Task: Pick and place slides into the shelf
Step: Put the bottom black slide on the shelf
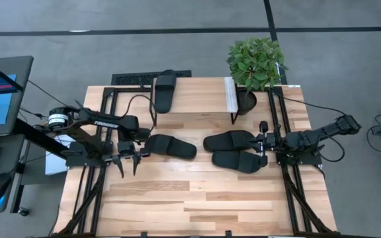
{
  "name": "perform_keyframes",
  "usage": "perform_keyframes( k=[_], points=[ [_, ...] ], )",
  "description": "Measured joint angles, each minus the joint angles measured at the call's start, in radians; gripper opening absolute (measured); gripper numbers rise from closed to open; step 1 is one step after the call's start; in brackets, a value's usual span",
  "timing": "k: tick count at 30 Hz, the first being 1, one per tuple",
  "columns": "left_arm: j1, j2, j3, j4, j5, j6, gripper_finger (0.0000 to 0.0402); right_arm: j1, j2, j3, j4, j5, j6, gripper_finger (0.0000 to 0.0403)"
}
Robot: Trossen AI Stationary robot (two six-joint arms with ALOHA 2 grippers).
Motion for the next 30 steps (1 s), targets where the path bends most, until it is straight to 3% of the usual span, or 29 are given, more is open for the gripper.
perform_keyframes(
  k=[6, 19, 25, 30],
  points=[
    [-0.088, 0.000, 0.000, -0.001, 0.003, 0.000, 0.0183, 0.000, 0.000, 0.000, 0.000, 0.000, 0.000, 0.0000],
    [-0.391, 0.000, 0.000, 0.016, 0.003, 0.008, 0.0183, 0.000, 0.000, 0.000, 0.000, 0.000, 0.000, 0.0000],
    [-0.399, 0.000, 0.000, 0.046, -0.021, 0.014, 0.0183, 0.000, 0.000, 0.000, 0.000, 0.000, 0.000, 0.0000],
    [-0.359, 0.000, 0.000, 0.233, -0.017, 0.051, 0.0183, 0.000, 0.000, 0.000, 0.000, 0.000, 0.000, 0.0000]
  ],
)
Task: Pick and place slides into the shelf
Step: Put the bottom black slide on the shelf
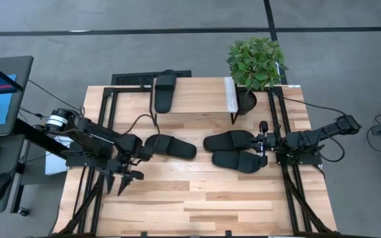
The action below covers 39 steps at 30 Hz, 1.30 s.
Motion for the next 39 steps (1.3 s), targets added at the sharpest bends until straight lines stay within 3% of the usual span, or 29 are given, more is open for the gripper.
perform_keyframes(
  k=[5, 12, 19, 23, 28, 32, 39],
  points=[
    [0.060, 0.000, 0.003, 0.195, 0.018, -0.156, 0.0183, 0.000, 0.000, 0.000, 0.000, 0.000, 0.000, 0.0000],
    [0.165, 0.000, 0.095, 0.385, -0.003, -0.633, 0.0183, 0.000, 0.000, 0.000, 0.000, 0.000, 0.000, 0.0000],
    [0.196, 0.000, 0.189, 0.528, -0.192, -1.048, 0.0183, 0.000, 0.000, 0.000, 0.002, 0.000, 0.000, 0.0000],
    [0.196, 0.000, 0.207, 0.634, -0.290, -1.169, 0.0183, 0.000, 0.000, 0.000, 0.018, 0.000, 0.018, 0.0000],
    [0.221, 0.004, 0.206, 0.787, -0.315, -1.249, 0.0183, 0.000, 0.000, 0.000, 0.042, 0.000, 0.030, 0.0000],
    [0.229, 0.029, 0.184, 0.974, -0.313, -1.342, 0.0183, 0.000, 0.000, 0.000, 0.042, 0.000, -0.024, 0.0000],
    [0.216, 0.083, 0.057, 1.556, -0.378, -1.651, 0.0183, 0.000, 0.000, 0.000, 0.037, 0.000, 0.018, 0.0000]
  ],
)
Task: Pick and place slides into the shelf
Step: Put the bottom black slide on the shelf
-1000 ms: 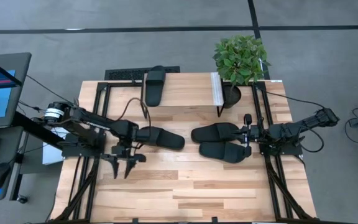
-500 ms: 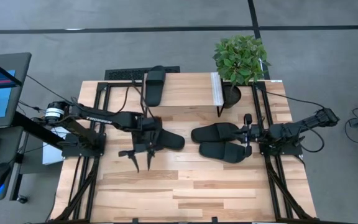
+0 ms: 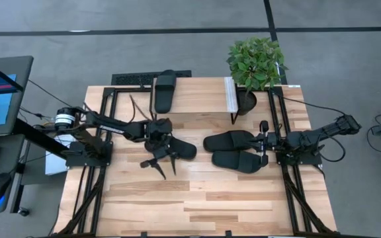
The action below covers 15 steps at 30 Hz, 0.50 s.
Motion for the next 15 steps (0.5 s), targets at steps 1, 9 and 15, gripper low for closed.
perform_keyframes(
  k=[1, 9, 15],
  points=[
    [-0.012, 0.011, -0.022, 0.102, -0.042, -0.044, 0.0183, 0.000, 0.000, 0.000, -0.003, -0.001, 0.035, 0.0000],
    [-0.148, 0.079, -0.153, 0.627, -0.586, -0.264, 0.0183, 0.001, 0.000, 0.000, -0.026, -0.003, 0.208, 0.0000],
    [-0.265, 0.094, -0.146, 0.736, -0.958, -0.329, 0.0183, 0.024, 0.005, 0.019, -0.105, -0.145, 0.208, 0.0000]
  ],
)
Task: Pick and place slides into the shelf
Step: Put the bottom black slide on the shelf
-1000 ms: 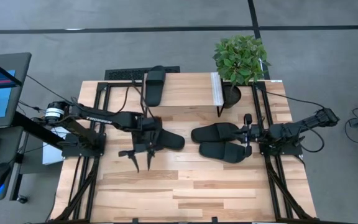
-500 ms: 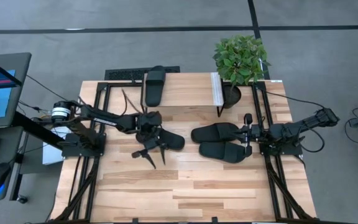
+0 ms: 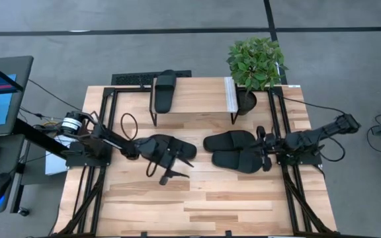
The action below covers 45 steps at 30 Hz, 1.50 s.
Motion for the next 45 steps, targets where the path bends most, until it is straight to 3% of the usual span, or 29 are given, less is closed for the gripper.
perform_keyframes(
  k=[5, 9, 12, 17, 23, 30, 32, 34, 42, 45],
  points=[
    [-0.103, 0.000, 0.032, 0.006, -0.255, -0.010, 0.0183, 0.032, 0.036, 0.049, -0.173, -0.039, 0.062, 0.0000],
    [-0.150, 0.000, 0.057, 0.005, -0.376, 0.009, 0.0183, 0.053, 0.061, 0.080, -0.331, 0.009, 0.185, 0.0000],
    [-0.155, 0.000, 0.080, 0.006, -0.398, 0.002, 0.0183, 0.062, 0.072, 0.091, -0.388, 0.069, 0.293, 0.0000],
    [-0.155, 0.000, 0.108, 0.005, -0.406, -0.019, 0.0183, 0.064, 0.080, 0.093, -0.391, 0.063, 0.458, 0.0000],
    [-0.155, 0.000, 0.117, 0.005, -0.406, -0.005, 0.0183, 0.064, 0.090, 0.094, -0.403, -0.071, 0.596, 0.0000],
    [-0.154, 0.000, 0.117, 0.002, -0.406, 0.001, 0.0183, 0.064, 0.090, 0.122, -0.466, -0.202, 0.638, 0.0000],
    [-0.154, 0.000, 0.117, 0.003, -0.406, -0.006, 0.0183, 0.064, 0.088, 0.171, -0.632, -0.176, 0.637, 0.0000],
    [-0.154, 0.000, 0.117, 0.003, -0.406, -0.020, 0.0183, 0.073, 0.100, 0.201, -0.781, -0.076, 0.686, 0.0000],
    [-0.154, 0.000, 0.117, 0.003, -0.405, -0.044, 0.0183, 0.196, 0.120, 0.221, -0.608, 0.156, 0.787, 0.0000],
    [-0.154, 0.000, 0.117, 0.003, -0.405, -0.044, 0.0183, 0.225, 0.139, 0.218, -0.668, 0.205, 0.869, 0.0000]
  ],
)
